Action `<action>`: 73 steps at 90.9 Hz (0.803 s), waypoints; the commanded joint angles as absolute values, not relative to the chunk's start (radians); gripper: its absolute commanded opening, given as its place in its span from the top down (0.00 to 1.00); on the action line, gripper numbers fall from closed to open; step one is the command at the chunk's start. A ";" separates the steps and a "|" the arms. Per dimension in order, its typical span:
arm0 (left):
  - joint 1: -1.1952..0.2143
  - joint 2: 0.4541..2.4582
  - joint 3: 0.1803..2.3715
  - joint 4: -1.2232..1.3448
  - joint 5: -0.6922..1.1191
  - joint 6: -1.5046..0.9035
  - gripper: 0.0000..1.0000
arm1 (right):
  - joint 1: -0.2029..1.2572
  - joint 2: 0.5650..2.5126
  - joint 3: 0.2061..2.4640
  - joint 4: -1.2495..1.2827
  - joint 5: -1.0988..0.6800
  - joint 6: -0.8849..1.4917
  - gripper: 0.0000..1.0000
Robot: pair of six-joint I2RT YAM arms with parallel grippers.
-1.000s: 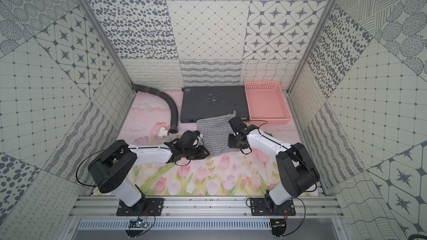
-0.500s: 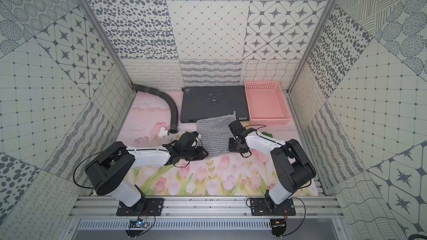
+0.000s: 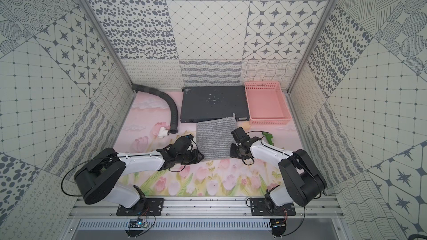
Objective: Fold the square dishcloth
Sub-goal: Flatten out the cleaning item at the center of the board.
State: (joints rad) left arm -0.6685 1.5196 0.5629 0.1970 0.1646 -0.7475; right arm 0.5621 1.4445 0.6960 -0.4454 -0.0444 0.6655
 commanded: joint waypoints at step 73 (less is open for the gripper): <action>-0.698 1.278 0.496 -0.057 0.098 -0.829 0.38 | 0.703 1.201 0.645 -0.647 0.043 0.780 0.40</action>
